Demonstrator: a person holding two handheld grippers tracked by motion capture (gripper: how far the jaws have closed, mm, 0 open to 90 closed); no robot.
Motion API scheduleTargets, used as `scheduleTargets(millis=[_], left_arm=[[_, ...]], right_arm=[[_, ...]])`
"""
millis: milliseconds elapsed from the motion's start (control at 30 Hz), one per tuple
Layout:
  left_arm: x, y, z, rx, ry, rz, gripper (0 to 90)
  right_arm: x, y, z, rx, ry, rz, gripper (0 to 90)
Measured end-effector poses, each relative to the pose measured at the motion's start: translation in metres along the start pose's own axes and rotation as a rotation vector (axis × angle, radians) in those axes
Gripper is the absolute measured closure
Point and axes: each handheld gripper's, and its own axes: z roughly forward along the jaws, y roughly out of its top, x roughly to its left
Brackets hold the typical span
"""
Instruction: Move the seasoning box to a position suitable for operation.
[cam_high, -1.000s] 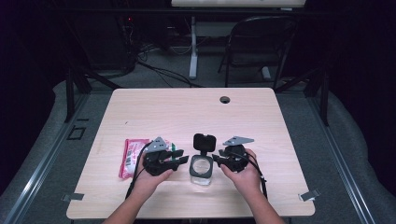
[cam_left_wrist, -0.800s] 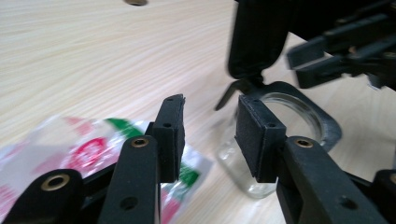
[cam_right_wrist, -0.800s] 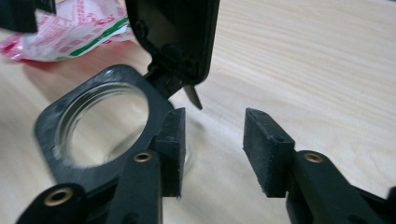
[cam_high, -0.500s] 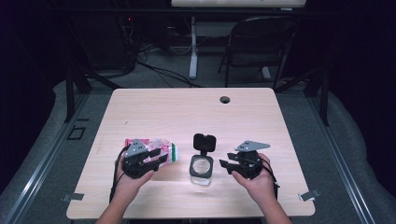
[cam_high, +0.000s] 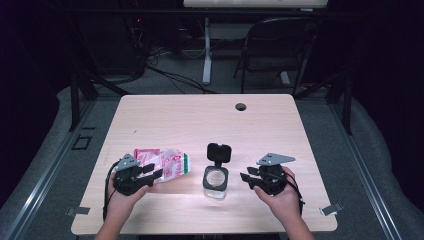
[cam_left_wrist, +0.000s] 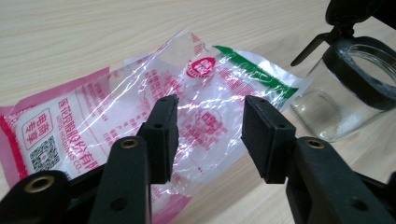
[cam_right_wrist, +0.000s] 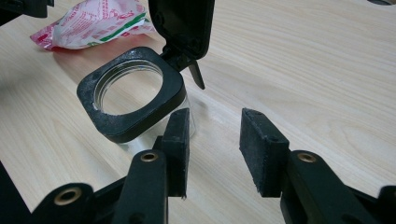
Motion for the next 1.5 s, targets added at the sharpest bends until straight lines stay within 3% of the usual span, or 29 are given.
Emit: scheduleTargets(millis=[167,400,467,600,833,867,1067,1167,1500], left_arm=[[-0.002,-0.004,0.010,0.032,0.015,0.018,48.3],[-0.012,-0.011,0.029,0.083,0.015,0.049,42.7],[-0.016,-0.011,0.032,0.082,0.038,0.071,41.9],[-0.021,-0.011,0.035,0.071,0.042,0.092,39.2],[-0.018,-0.013,0.041,0.072,0.063,0.085,30.9],[-0.018,-0.015,0.043,0.075,0.066,0.083,30.8],[-0.023,-0.020,0.048,0.110,0.143,0.174,31.9],[-0.023,-0.022,0.050,0.122,0.168,0.201,32.2],[-0.016,-0.028,0.057,0.136,0.213,0.198,34.3]], right_arm=[[-0.003,-0.003,0.002,-0.007,0.009,0.031,59.7],[-0.006,-0.004,0.002,-0.010,0.005,0.037,58.5],[-0.006,-0.005,0.002,-0.006,0.003,0.040,58.4],[-0.007,-0.006,0.004,-0.005,0.008,0.047,58.1],[-0.006,-0.007,0.006,0.001,0.006,0.045,57.6],[-0.006,-0.007,0.006,-0.003,0.005,0.049,57.5],[-0.007,-0.008,0.007,-0.003,0.008,0.052,56.8],[-0.007,-0.008,0.008,-0.008,0.007,0.055,56.6],[-0.007,-0.009,0.008,-0.003,0.003,0.054,56.6]])
